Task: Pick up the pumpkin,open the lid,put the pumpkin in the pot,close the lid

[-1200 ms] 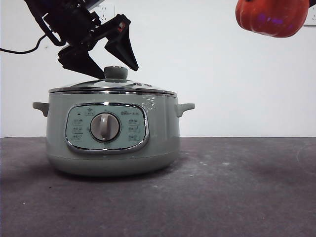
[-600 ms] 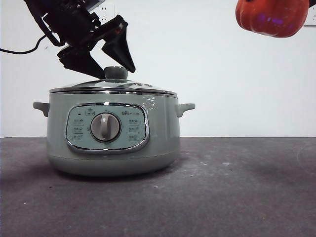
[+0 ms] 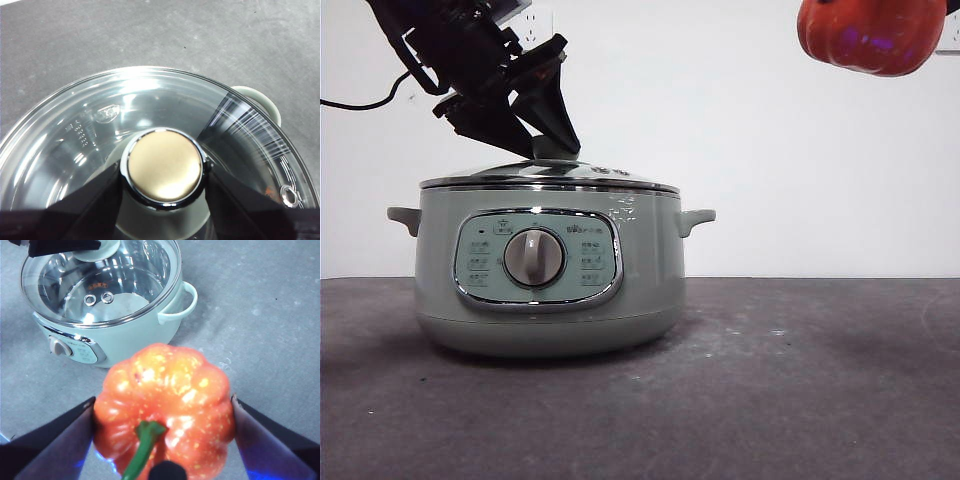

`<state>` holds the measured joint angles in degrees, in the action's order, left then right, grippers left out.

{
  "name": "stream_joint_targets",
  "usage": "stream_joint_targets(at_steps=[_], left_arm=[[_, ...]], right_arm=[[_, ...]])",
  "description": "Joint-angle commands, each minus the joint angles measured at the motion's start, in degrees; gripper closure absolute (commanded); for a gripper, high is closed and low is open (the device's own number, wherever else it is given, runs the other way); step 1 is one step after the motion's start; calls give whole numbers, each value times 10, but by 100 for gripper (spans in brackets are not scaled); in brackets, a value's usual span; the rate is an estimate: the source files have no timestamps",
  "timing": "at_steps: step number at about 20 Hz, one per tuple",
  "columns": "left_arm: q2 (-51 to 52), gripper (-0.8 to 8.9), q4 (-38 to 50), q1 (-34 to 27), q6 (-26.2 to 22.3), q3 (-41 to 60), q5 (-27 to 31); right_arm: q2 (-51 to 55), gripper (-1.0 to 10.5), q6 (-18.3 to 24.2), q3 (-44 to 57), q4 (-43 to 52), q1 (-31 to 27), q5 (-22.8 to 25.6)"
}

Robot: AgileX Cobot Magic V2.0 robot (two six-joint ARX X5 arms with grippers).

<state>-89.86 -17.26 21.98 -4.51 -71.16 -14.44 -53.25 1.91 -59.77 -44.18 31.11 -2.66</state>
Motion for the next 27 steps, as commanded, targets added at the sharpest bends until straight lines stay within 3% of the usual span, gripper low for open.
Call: stream_joint_targets(at_steps=[1,11,18,21,27], left_arm=[[0,822,1,2,0,-2,-7],[48,822,4,0,15,-24,-8],[164,822,-78,-23,15,-24,3],[239,822,-139,-34,13,-24,24],[374,822,-251,-47,13,-24,61]], right_arm=[[1,963,-6,2,1,0,-3],[1,963,-6,2,5,0,-2],[-22,963,-5,2,78,1,-5],[-69,964,-5,-5,127,1,-45],[-240,964,17,-120,162,24,-50]])
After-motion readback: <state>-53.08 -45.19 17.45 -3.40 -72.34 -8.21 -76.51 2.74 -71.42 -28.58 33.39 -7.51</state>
